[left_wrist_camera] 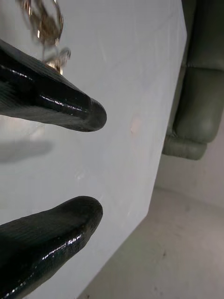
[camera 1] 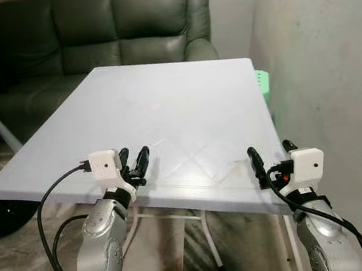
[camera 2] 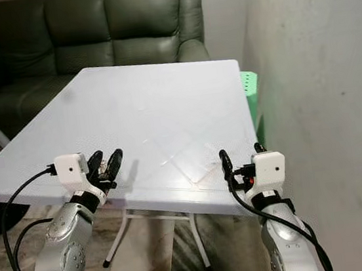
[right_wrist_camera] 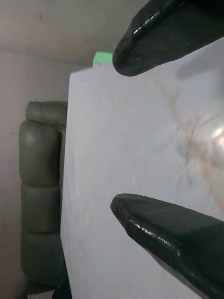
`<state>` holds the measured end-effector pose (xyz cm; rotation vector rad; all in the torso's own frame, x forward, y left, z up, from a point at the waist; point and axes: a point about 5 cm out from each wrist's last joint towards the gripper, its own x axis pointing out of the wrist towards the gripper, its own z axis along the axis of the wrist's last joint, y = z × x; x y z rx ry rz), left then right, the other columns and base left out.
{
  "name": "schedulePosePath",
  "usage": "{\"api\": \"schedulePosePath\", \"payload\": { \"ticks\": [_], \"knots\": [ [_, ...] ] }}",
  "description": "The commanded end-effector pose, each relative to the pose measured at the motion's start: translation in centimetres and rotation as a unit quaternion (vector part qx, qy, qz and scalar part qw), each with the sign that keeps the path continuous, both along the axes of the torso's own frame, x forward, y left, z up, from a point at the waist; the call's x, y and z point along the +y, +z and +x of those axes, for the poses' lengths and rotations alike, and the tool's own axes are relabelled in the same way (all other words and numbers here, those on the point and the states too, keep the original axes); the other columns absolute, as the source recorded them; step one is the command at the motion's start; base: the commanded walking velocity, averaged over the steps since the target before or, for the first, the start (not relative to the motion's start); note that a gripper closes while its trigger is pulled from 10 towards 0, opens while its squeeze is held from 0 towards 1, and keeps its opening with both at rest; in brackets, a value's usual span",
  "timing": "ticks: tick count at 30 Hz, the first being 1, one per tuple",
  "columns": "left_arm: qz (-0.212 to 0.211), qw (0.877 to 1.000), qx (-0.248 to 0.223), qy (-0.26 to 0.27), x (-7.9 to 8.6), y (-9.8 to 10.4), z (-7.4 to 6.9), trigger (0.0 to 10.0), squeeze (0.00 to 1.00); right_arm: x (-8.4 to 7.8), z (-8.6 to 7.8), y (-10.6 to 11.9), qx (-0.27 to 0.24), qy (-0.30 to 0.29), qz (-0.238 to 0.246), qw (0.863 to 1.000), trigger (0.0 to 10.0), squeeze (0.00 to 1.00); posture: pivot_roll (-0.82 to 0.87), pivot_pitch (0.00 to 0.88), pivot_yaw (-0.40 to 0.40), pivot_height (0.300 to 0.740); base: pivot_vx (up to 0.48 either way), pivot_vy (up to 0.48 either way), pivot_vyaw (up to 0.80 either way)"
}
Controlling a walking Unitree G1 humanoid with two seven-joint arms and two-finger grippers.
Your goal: Hang keys on a hook
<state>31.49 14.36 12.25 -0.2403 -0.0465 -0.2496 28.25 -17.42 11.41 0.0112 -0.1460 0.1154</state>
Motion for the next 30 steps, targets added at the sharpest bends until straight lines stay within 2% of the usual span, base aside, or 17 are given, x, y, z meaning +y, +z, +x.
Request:
{"api": "schedulePosePath", "payload": {
  "ticks": [1, 30],
  "knots": [
    [-0.001, 1.000, 0.004, 0.006, 0.42, 0.09, 0.20, 10.0, 0.00, 0.36, 0.17, 0.40, -0.005, 0.010, 0.005, 1.000, 10.0, 0.00, 0.14, 0.000, 0.015, 0.736, 0.000, 0.364, 0.00],
    [-0.007, 1.000, 0.003, 0.008, 0.52, 0.24, 0.53, 10.0, 0.00, 0.74, 0.04, 0.53, -0.006, 0.020, 0.014, 1.000, 10.0, 0.00, 0.14, 0.000, 0.011, 0.736, 0.000, 0.366, 0.00]
  ]
}}
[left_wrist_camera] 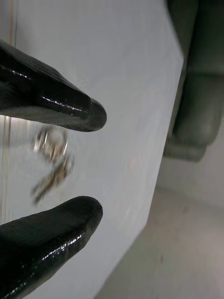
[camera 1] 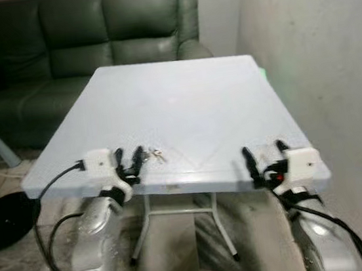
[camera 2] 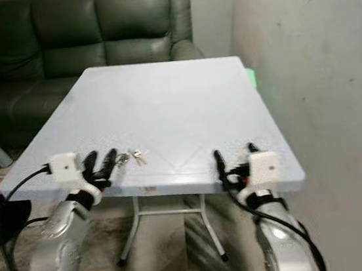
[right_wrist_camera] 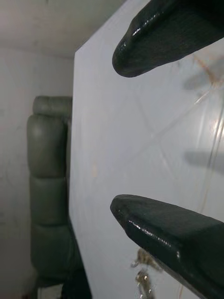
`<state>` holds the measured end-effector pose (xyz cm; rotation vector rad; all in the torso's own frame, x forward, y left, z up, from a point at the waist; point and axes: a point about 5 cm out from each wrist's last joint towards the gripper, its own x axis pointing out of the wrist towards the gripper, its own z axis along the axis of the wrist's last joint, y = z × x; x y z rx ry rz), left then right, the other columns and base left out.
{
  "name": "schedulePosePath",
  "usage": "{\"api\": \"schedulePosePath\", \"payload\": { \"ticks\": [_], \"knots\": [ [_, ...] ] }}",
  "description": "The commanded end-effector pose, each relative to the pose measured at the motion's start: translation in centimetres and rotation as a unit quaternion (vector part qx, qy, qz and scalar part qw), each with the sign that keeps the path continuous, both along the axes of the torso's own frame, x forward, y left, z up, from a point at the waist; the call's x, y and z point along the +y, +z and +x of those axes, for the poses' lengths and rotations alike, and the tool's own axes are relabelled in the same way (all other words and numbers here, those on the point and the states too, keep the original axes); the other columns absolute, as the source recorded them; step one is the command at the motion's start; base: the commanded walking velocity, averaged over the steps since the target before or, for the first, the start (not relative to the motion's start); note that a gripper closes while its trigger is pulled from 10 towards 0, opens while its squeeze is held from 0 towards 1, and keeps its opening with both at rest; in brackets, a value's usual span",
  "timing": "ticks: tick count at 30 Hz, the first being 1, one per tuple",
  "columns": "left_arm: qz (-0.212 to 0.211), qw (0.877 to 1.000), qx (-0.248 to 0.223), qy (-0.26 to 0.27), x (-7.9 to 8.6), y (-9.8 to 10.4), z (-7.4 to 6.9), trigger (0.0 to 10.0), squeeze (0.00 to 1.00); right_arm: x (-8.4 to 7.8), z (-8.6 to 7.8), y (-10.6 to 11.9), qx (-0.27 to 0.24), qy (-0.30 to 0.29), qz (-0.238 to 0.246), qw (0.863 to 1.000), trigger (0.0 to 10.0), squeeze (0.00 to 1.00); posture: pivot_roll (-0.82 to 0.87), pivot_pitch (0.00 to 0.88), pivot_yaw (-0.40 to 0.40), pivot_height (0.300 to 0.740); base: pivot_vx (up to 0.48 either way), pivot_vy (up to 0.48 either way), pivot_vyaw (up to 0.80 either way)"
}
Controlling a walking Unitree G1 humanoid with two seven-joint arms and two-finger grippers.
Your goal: Hang keys on a hook
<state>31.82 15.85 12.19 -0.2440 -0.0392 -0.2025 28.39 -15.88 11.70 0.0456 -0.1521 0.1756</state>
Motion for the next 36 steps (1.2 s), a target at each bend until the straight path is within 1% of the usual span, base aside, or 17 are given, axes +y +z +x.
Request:
{"api": "schedulePosePath", "payload": {
  "ticks": [1, 14, 36],
  "knots": [
    [-0.006, 1.000, -0.003, -0.015, -0.99, 0.29, 0.21, 10.0, 0.00, -0.80, -0.11, 0.24, -0.003, -0.011, 0.000, 1.000, 10.0, 0.00, 0.14, 0.000, 0.011, 0.736, 0.000, 0.285, 0.00],
    [-0.008, 1.000, -0.002, -0.015, -0.93, 0.29, 0.21, 10.0, 0.00, -0.49, -0.19, 0.28, -0.003, -0.007, 0.003, 1.000, 10.0, 0.00, 0.14, 0.000, 0.013, 0.736, 0.000, 0.342, 0.00],
    [-0.007, 1.000, 0.000, -0.016, -0.95, 0.21, 0.12, 10.0, 0.00, -0.46, -0.34, 0.28, -0.001, -0.003, 0.005, 1.000, 10.0, 0.00, 0.14, 0.000, 0.010, 0.736, 0.000, 0.386, 0.00]
  ]
}}
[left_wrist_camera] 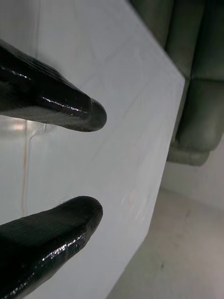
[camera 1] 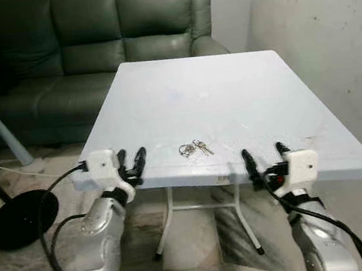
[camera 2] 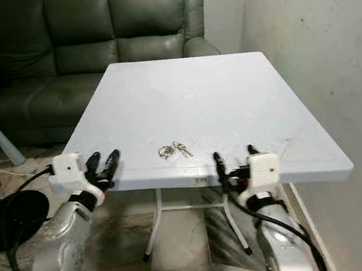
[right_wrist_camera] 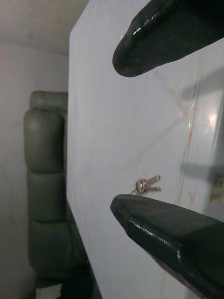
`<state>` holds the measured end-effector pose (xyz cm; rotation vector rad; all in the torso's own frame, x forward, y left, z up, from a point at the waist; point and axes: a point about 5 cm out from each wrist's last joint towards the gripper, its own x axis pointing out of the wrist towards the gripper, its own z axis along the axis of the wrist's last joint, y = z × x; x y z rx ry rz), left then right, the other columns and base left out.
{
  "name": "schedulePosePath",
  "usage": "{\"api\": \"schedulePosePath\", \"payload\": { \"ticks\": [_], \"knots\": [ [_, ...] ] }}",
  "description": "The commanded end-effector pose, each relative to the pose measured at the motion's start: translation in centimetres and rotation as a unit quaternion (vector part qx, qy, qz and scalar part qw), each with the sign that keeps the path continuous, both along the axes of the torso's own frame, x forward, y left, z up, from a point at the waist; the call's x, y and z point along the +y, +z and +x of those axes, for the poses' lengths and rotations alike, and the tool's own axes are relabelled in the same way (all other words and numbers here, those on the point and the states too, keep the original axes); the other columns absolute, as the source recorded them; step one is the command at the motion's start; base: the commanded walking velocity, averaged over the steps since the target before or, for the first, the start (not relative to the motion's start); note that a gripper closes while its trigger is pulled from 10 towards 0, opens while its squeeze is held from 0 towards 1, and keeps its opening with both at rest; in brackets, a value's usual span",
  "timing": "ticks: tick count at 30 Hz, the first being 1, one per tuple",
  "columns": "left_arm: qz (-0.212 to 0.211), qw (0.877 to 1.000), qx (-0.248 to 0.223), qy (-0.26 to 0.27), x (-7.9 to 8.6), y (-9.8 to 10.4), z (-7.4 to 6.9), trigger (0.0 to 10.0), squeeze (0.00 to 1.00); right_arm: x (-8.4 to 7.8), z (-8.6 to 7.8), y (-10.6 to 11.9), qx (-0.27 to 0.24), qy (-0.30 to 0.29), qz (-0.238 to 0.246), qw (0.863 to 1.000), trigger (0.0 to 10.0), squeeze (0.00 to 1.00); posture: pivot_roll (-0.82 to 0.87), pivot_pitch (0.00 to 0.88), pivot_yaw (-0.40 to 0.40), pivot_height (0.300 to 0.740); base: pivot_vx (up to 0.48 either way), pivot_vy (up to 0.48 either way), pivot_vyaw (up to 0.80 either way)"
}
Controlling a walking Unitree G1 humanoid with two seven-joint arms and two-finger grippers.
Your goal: Hang keys on a hook
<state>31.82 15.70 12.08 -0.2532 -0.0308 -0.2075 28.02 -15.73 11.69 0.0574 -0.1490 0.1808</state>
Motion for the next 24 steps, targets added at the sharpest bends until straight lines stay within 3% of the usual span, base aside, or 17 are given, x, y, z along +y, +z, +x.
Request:
{"api": "schedulePosePath", "payload": {
  "ticks": [1, 18, 24],
  "knots": [
    [-0.003, 1.000, -0.004, -0.013, -0.79, 0.31, 0.11, 10.0, 0.00, -0.61, 0.03, 0.29, -0.002, -0.006, -0.001, 1.000, 10.0, 0.00, 0.14, 0.000, 0.010, 0.736, 0.000, 0.386, 0.00],
    [-0.004, 1.000, -0.003, -0.013, -0.84, 0.29, 0.09, 10.0, 0.00, -0.50, -0.10, 0.25, 0.001, -0.005, -0.001, 1.000, 10.0, 0.00, 0.14, 0.000, 0.008, 0.736, 0.000, 0.388, 0.00],
    [-0.004, 1.000, 0.006, 0.005, -0.81, 0.18, 0.20, 10.0, 0.00, -0.47, -0.11, 0.21, 0.003, -0.004, -0.001, 1.000, 10.0, 0.00, 0.14, 0.000, 0.007, 0.736, 0.000, 0.046, 0.00]
  ]
}}
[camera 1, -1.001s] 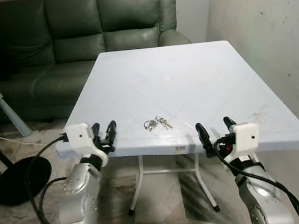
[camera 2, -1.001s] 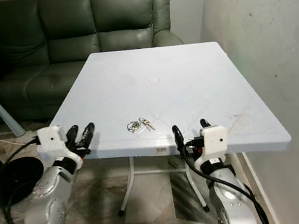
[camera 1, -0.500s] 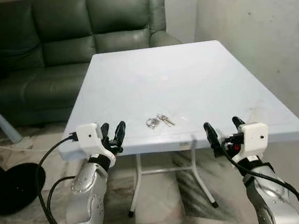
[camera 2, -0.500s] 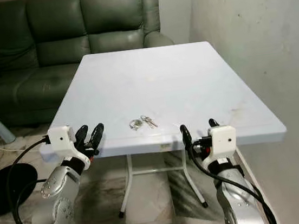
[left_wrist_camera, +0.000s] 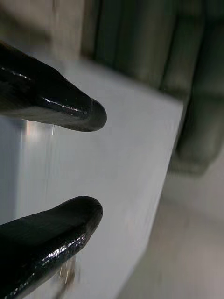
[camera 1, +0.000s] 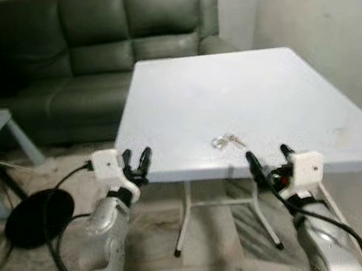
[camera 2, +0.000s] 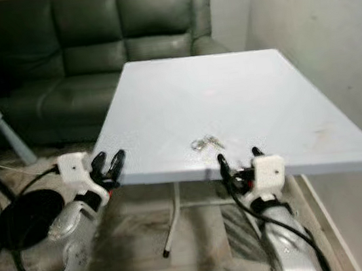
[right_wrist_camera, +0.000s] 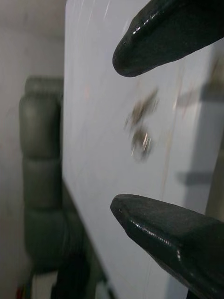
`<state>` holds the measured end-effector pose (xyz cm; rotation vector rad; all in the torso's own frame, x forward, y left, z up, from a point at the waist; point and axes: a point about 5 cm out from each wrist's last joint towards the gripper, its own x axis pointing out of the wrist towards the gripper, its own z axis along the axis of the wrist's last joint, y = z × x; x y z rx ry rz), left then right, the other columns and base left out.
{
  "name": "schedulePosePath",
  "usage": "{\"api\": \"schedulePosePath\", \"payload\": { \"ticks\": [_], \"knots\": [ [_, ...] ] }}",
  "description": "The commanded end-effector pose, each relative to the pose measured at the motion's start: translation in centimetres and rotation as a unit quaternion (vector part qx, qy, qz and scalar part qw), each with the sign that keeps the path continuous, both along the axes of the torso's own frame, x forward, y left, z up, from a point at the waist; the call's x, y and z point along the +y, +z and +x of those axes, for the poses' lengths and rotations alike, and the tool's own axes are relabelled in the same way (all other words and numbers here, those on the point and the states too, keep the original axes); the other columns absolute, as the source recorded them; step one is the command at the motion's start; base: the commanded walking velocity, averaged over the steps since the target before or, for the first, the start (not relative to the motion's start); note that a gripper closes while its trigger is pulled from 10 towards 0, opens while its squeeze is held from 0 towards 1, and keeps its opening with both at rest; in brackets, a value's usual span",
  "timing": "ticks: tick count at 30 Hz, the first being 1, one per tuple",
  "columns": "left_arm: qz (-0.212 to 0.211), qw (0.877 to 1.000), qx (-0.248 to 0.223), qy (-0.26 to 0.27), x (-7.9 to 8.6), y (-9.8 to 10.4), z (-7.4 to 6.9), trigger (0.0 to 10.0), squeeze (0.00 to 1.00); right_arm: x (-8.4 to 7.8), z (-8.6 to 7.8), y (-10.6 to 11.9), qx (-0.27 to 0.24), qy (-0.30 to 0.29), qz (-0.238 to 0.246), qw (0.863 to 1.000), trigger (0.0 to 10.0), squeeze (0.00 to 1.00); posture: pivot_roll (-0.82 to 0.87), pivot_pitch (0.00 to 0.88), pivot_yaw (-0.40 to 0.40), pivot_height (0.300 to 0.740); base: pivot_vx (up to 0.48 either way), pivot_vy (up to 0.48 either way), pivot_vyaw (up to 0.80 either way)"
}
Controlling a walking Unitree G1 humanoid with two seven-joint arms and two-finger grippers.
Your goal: Hang keys on a hook
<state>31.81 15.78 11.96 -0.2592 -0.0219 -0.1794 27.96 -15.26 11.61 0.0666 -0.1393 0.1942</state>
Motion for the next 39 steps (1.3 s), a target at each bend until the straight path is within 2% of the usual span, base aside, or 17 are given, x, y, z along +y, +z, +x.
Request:
{"api": "schedulePosePath", "payload": {
  "ticks": [1, 18, 39],
  "knots": [
    [-0.002, 1.000, 0.001, -0.008, -0.9, 0.3, 0.2, 10.0, 0.00, -0.9, -0.1, 0.3, -0.002, -0.011, -0.005, 1.000, 10.0, 0.00, 0.14, 0.000, 0.007, 0.736, 0.000, 0.000, 0.00],
    [-0.010, 1.000, 0.005, -0.020, -1.3, 0.2, 0.1, 10.0, 0.00, -0.8, 0.0, 0.1, 0.004, -0.004, -0.010, 1.000, 10.0, 0.00, 0.14, 0.000, 0.010, 0.736, 0.000, 0.000, 0.00],
    [-0.001, 0.999, 0.000, -0.034, -1.8, 0.4, 0.1, 10.0, 0.00, 0.5, 0.1, 0.5, 0.000, 0.044, -0.026, 0.999, 10.0, 0.00, 0.15, 0.000, 0.011, 0.736, 0.296, 0.000, 0.00]
  ]
}}
